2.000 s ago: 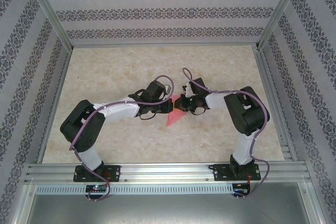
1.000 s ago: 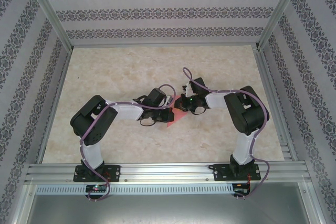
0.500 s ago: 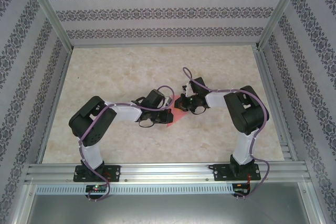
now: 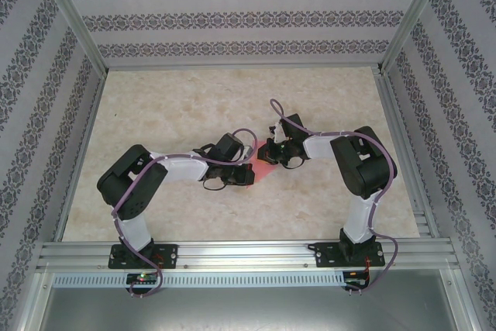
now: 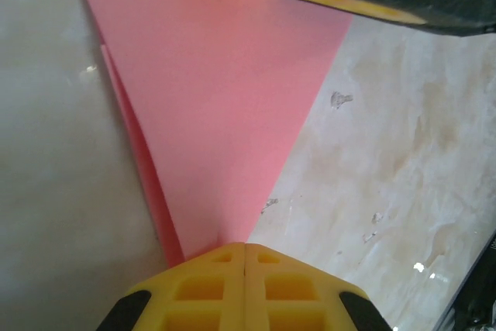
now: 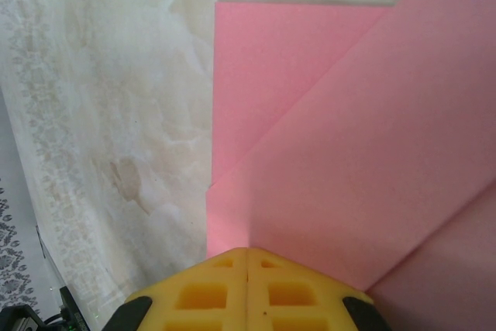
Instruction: Fold a paper plane with a square sheet of paper (pick it up from the middle)
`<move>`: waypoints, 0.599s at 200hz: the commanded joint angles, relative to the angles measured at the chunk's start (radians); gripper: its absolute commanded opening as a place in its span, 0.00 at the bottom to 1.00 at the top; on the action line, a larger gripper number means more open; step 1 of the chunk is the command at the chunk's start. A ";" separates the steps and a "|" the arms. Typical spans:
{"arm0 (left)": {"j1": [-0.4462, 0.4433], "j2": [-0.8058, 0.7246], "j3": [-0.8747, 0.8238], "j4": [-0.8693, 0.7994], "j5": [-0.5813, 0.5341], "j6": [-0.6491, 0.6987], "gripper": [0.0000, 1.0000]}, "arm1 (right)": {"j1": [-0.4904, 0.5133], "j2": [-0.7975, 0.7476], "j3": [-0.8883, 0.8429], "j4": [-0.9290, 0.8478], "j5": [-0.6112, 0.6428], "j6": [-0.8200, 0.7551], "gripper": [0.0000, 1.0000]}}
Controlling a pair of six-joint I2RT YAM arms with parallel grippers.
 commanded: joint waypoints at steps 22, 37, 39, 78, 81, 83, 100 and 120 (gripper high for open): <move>-0.010 0.000 -0.002 -0.056 -0.041 0.021 0.02 | -0.013 0.089 -0.033 -0.120 0.160 -0.042 0.00; -0.010 -0.002 -0.009 -0.057 -0.041 0.022 0.02 | -0.012 0.093 -0.032 -0.121 0.161 -0.042 0.00; -0.010 -0.002 -0.008 -0.057 -0.041 0.022 0.01 | -0.013 0.093 -0.032 -0.121 0.161 -0.043 0.00; -0.011 0.007 -0.027 -0.053 -0.031 0.023 0.01 | -0.014 0.094 -0.033 -0.127 0.167 -0.047 0.00; -0.011 0.006 -0.029 -0.052 -0.029 0.023 0.01 | -0.014 0.095 -0.033 -0.126 0.168 -0.046 0.00; -0.011 0.006 -0.032 -0.051 -0.028 0.024 0.01 | -0.016 0.095 -0.033 -0.127 0.167 -0.046 0.00; -0.011 0.005 -0.045 -0.039 -0.017 0.019 0.01 | -0.015 0.095 -0.034 -0.128 0.168 -0.047 0.00; -0.012 0.006 -0.058 -0.031 -0.010 0.011 0.01 | -0.018 0.097 -0.034 -0.128 0.168 -0.047 0.00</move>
